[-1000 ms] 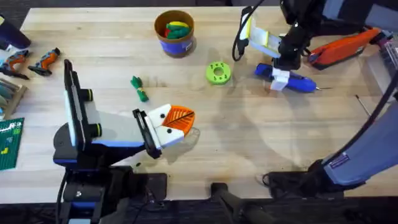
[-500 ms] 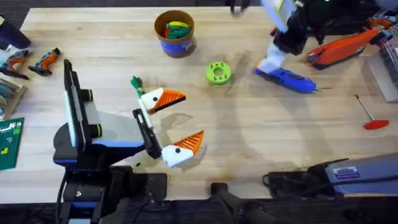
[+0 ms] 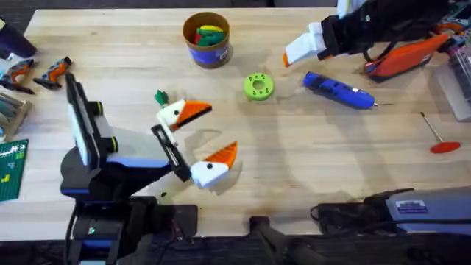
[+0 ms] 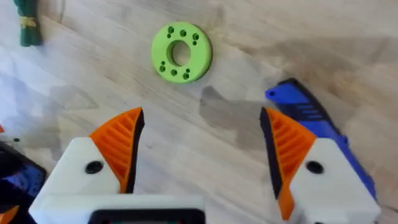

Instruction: Pick up the gripper from the table and insert it into the empty holder that is missing its gripper. Then pick up a screw, insert it into the mounting hole, and use the screwdriver to tighten it. Finally, clean up the table by picking up the vegetable and placing it into the bucket.

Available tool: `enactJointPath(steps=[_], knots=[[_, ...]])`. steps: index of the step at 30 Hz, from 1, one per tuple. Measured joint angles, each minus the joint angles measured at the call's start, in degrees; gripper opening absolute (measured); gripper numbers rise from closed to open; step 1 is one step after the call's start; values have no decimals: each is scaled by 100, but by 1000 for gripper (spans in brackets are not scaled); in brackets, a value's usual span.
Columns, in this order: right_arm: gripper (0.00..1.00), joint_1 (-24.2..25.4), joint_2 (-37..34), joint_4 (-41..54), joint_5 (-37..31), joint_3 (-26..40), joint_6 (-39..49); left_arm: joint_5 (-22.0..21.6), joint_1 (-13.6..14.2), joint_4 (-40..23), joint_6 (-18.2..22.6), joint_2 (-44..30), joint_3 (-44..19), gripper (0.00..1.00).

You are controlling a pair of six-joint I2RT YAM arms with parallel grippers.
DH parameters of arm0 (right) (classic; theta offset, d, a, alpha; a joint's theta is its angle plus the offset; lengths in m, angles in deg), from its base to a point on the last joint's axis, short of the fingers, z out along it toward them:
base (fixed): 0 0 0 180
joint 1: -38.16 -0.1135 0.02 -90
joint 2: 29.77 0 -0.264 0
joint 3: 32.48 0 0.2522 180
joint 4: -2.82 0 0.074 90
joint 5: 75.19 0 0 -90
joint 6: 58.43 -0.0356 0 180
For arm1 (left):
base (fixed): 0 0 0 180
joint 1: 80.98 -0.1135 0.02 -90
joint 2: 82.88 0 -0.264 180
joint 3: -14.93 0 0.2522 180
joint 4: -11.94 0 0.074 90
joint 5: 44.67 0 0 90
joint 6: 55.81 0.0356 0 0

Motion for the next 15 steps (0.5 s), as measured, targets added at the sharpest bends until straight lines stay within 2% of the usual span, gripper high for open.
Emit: enactJointPath(steps=[5, 10, 11, 12, 15], knots=[[991, 35, 161, 209, 10, 0, -173, -941, 0, -1165, 16, -2, -640, 986], [989, 225, 592, 475, 36, 0, -201, -1738, 0, -2385, 326, -244, -1621, 985], [989, 268, 661, 569, 36, 0, -197, -1897, 0, -2576, 380, -380, -1837, 985], [989, 372, 746, 838, 49, 0, -155, -2323, 0, -3001, 479, -907, -2430, 986], [989, 448, 750, 958, 59, 0, -135, -2704, 0, -3364, 535, -1557, -2977, 985]])
